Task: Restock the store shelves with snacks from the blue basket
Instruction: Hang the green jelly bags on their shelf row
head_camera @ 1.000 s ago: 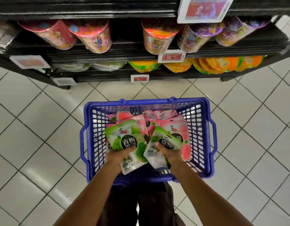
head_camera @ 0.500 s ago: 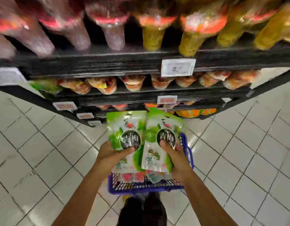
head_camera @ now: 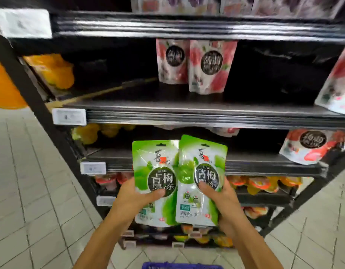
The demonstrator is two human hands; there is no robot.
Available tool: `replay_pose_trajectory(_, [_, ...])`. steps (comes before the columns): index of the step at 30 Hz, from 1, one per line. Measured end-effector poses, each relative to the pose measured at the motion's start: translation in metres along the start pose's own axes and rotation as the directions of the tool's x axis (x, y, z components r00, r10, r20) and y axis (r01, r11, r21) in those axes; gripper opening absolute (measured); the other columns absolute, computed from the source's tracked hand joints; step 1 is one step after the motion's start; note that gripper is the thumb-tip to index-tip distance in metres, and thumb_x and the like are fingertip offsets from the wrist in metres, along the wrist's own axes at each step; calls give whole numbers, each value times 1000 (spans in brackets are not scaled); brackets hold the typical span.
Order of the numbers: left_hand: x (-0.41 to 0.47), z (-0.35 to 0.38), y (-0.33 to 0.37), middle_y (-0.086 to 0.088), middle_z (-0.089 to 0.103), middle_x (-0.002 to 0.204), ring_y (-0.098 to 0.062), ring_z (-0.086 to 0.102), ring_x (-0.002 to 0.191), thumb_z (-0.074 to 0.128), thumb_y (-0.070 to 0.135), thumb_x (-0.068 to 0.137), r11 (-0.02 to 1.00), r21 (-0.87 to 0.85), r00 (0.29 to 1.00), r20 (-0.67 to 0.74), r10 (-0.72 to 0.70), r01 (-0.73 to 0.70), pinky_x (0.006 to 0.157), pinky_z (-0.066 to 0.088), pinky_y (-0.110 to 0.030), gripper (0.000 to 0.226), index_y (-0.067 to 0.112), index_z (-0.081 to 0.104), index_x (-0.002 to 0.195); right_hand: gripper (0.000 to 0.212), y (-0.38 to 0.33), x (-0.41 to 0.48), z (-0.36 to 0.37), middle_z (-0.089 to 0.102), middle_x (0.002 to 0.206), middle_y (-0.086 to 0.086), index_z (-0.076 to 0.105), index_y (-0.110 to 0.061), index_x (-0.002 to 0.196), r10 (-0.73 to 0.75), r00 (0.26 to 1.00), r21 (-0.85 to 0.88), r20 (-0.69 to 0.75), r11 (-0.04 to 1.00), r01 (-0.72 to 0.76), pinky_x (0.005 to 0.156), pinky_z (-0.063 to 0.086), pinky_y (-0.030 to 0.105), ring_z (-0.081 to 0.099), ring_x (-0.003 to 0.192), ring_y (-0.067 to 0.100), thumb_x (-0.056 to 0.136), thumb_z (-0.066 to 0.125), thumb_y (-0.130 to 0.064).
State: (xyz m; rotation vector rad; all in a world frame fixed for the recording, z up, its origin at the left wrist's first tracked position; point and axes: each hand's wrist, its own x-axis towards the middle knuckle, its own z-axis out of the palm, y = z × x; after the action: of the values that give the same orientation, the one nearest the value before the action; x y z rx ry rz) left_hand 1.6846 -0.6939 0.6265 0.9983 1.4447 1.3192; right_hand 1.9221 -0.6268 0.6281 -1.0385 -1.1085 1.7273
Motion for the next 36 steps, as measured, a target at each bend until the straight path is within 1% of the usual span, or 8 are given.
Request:
replay_pose_trajectory(5, [7, -3, 94, -2, 78, 90, -18, 75, 81, 89, 26, 50, 979, 12, 976, -65, 206, -206, 60, 58, -22, 39, 21, 76, 87, 58, -99, 1, 27, 76, 103, 9, 64, -17, 114, -195, 981, 20, -5, 981, 195, 68, 61, 44, 74, 90, 31, 61, 82, -32])
replay_pose_trajectory(9, [9, -7, 152, -2, 78, 93, -19, 75, 83, 88, 27, 54, 942, 0, 935, -122, 334, -336, 62, 57, -21, 38, 22, 76, 90, 58, -158, 2, 37, 75, 104, 14, 67, -10, 113, -305, 951, -35, 42, 951, 307, 81, 59, 49, 73, 94, 34, 59, 83, -25])
replay_pose_trajectory(14, [8, -11, 214, 2, 78, 89, -15, 75, 79, 94, 36, 46, 881, 42, 870, -143, 472, -471, 59, 56, -19, 47, 30, 76, 88, 64, -215, 3, 48, 76, 100, 15, 70, -7, 105, -438, 894, -58, 94, 894, 444, 78, 59, 40, 74, 90, 31, 46, 87, -26])
replay_pose_trajectory(17, [12, -19, 247, -2, 78, 93, -20, 75, 84, 94, 36, 51, 855, 76, 841, -153, 518, -513, 66, 59, -27, 49, 21, 75, 93, 53, -244, 6, 54, 76, 100, 13, 75, -10, 97, -499, 857, -44, 129, 860, 508, 72, 60, 35, 74, 91, 29, 49, 87, -30])
replay_pose_trajectory(20, [14, -28, 283, -1, 78, 91, -18, 76, 82, 90, 38, 52, 825, 86, 813, -144, 565, -558, 60, 57, -21, 45, 24, 75, 92, 43, -277, 8, 66, 76, 101, 13, 78, -16, 93, -542, 822, -31, 173, 832, 554, 69, 59, 30, 74, 91, 28, 52, 87, -28])
replay_pose_trajectory(25, [14, -47, 351, -1, 78, 93, -19, 75, 84, 85, 42, 51, 745, 73, 734, -132, 666, -663, 63, 58, -25, 44, 27, 76, 92, 51, -331, 2, 95, 76, 101, 12, 73, -13, 101, -669, 719, -61, 188, 723, 689, 71, 60, 34, 74, 91, 28, 53, 87, -25])
replay_pose_trajectory(29, [11, -67, 407, 1, 78, 91, -15, 75, 81, 81, 39, 60, 687, 78, 678, -117, 726, -722, 58, 55, -18, 39, 22, 75, 94, 44, -387, -9, 130, 77, 88, 6, 74, -10, 95, -774, 617, -35, 139, 619, 784, 54, 55, 28, 73, 72, 18, 56, 84, -26])
replay_pose_trajectory(36, [18, -101, 468, 0, 78, 91, -17, 75, 80, 77, 25, 75, 692, 33, 686, -108, 719, -721, 54, 56, -21, 27, 16, 72, 99, 43, -487, -6, 195, 76, 78, 3, 68, -7, 101, -845, 532, -222, 61, 508, 832, 53, 55, 23, 71, 61, 13, 67, 89, -24])
